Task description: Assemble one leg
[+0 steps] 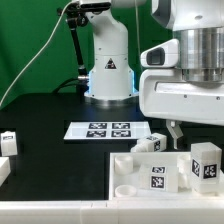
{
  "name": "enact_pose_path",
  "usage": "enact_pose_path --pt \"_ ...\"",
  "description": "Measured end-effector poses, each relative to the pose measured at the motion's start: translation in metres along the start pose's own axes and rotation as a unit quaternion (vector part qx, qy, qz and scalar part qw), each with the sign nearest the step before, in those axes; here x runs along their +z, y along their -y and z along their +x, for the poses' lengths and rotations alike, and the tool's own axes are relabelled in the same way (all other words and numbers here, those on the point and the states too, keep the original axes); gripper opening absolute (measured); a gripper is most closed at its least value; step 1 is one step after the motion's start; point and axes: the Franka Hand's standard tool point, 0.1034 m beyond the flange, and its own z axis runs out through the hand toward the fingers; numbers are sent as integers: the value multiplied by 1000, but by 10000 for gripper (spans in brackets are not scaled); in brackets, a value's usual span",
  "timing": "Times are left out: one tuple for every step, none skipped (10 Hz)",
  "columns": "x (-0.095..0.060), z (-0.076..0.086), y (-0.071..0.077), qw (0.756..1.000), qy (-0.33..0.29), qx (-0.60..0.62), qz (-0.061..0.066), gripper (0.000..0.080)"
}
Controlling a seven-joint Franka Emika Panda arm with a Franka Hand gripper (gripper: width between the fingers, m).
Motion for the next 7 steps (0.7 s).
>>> enact_pose_path --pt "0 0 0 996 -5 -86 -8 649" --pt "1 0 0 992 -5 -125 -9 649" --pt "3 -1 0 981 -8 -192 -16 649" --pt "5 -1 0 965 -11 -262 -21 649" --pt "5 -1 1 957 -11 -290 -21 649" --pt "4 0 0 948 -11 -316 -22 649" --pt "4 1 -1 946 -11 -323 -22 525"
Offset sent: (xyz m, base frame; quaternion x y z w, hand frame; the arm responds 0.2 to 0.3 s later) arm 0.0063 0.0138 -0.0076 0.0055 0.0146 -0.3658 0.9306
